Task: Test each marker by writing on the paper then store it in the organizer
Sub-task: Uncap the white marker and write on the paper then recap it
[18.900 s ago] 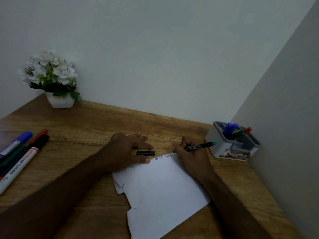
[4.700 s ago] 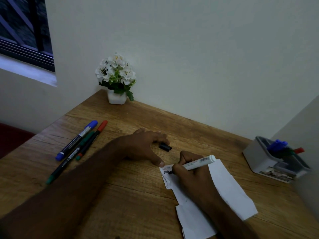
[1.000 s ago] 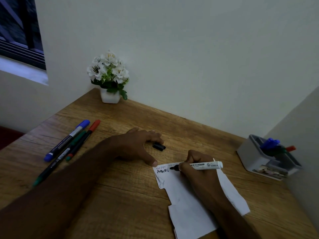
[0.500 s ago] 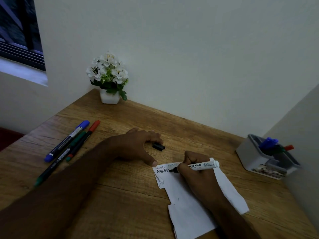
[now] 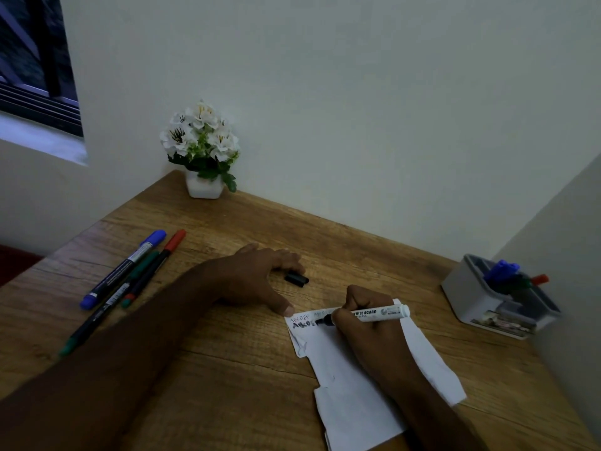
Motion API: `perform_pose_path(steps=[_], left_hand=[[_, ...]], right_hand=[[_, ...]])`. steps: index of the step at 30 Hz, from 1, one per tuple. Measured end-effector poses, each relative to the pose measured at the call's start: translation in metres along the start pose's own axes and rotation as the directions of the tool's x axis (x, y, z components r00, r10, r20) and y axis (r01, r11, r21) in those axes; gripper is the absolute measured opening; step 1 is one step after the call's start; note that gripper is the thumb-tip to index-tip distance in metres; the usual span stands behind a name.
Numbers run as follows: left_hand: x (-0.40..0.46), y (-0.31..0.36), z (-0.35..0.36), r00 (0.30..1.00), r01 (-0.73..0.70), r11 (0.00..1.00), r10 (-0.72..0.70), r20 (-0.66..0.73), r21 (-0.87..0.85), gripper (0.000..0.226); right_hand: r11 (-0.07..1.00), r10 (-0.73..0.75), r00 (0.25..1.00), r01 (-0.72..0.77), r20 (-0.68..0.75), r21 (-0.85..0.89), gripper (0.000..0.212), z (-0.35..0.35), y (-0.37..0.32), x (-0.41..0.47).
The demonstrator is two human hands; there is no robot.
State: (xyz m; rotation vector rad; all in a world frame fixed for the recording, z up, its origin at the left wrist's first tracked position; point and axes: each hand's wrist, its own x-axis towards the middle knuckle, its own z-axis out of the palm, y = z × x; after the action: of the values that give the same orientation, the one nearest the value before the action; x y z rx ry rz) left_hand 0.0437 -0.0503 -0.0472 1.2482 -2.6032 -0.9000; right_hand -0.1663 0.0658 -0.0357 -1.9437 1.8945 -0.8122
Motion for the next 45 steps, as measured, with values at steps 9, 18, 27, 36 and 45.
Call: perform_pose_path(steps=[9,18,27,36,45], left_hand=[[-0.002,-0.001,0.002,0.999,0.028,0.999,-0.029,-0.04,-0.039,0.076],[0.005,0.002,0.01,0.917,-0.029,0.997,0.052,-0.396,0.065,0.024],[0.001,0.018,0.015,0.892,-0.292,0.898,0.132,-0.433,-0.329,0.019],[-0.002,0.028,0.015,0.88,-0.354,0.846,0.157,-0.449,-0.398,0.023],[-0.003,0.031,0.016,0.88,-0.39,0.798,0.176,-0.442,-0.459,0.019]], right_hand=[[0.954,0.09,0.99,-0.055,-0.109,0.294,0.019,0.001,0.009,0.004],[0.849,-0.062,0.987,0.132,-0.151,0.511,0.019,-0.004,0.014,0.013],[0.71,-0.046,0.978,0.175,-0.203,0.683,0.03,0.0,0.022,0.019],[0.7,-0.028,0.983,0.15,-0.183,0.698,0.03,0.001,0.024,0.02],[0.582,-0.05,0.994,0.107,-0.095,0.806,0.011,-0.001,0.023,0.019]])
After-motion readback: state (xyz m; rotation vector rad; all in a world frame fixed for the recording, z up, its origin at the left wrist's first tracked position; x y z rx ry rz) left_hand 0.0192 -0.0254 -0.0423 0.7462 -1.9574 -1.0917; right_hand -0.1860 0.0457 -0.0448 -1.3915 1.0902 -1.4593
